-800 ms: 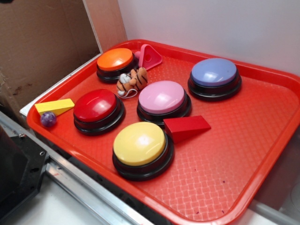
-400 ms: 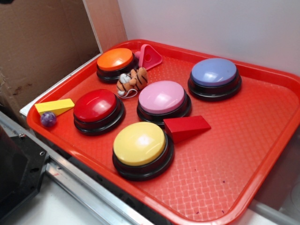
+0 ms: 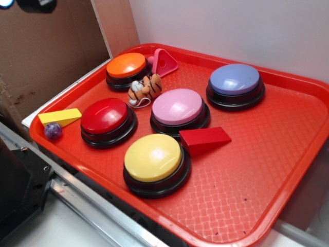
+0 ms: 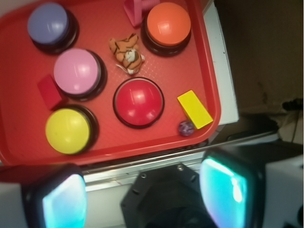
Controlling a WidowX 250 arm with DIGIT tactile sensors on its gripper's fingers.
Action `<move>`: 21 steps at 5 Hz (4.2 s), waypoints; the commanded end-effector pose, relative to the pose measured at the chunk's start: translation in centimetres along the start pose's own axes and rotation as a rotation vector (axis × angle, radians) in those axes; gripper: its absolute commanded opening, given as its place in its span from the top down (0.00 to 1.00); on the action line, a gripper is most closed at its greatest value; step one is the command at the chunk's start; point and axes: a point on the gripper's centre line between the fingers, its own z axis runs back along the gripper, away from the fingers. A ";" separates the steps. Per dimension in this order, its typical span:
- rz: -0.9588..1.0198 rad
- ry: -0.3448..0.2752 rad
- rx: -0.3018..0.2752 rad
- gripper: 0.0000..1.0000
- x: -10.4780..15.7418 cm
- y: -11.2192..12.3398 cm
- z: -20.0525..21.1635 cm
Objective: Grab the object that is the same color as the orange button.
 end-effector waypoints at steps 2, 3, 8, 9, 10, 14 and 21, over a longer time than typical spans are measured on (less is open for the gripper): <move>0.390 -0.138 -0.026 0.00 6.4 0.5 -3.9; 0.500 -0.159 0.003 0.00 8.9 0.2 -6.8; 0.564 -0.021 0.033 0.00 13.4 -2.2 -17.2; 0.554 0.010 0.043 0.00 13.4 -2.3 -18.2; 0.564 0.022 0.054 0.00 13.1 -2.2 -18.5; 0.617 0.056 0.136 1.00 11.7 -2.6 -18.2; 0.147 -0.081 -0.002 1.00 11.2 -2.7 -5.8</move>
